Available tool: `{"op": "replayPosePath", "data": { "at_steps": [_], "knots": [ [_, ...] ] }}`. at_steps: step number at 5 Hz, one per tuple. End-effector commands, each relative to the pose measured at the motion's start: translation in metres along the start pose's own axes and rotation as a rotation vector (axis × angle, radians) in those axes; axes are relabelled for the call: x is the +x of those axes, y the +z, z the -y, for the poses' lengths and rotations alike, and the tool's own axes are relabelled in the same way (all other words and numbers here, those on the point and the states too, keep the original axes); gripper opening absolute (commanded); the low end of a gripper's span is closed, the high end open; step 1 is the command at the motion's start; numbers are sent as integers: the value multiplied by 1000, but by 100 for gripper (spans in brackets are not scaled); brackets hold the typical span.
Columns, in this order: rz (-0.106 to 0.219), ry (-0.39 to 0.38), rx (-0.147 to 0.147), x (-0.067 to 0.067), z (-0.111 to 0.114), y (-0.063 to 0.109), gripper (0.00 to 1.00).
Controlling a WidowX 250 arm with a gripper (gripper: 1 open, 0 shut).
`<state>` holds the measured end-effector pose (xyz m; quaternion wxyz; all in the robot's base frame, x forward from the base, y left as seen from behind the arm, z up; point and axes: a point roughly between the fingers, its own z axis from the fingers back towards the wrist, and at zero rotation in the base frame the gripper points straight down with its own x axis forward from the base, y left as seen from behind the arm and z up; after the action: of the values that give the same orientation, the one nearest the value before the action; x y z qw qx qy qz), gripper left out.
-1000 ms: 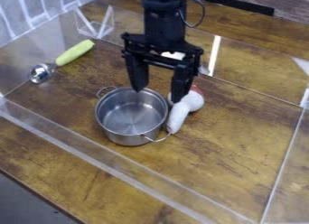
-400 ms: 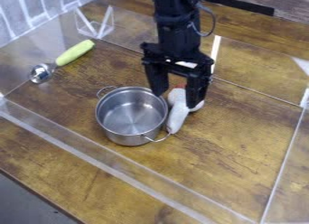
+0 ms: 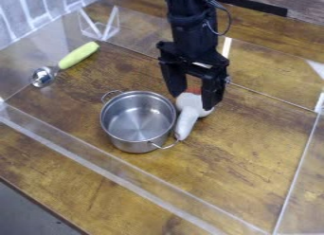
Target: Put the mushroom in the silver pot
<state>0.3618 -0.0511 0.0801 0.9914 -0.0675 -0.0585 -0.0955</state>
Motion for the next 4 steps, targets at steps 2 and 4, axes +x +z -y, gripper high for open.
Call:
{"op": "replayPosePath", "data": {
  "at_steps": [2, 4],
  "knots": [
    [71, 47, 0, 7, 9, -9, 100],
    [109, 177, 13, 11, -15, -15, 100]
  ]
}}
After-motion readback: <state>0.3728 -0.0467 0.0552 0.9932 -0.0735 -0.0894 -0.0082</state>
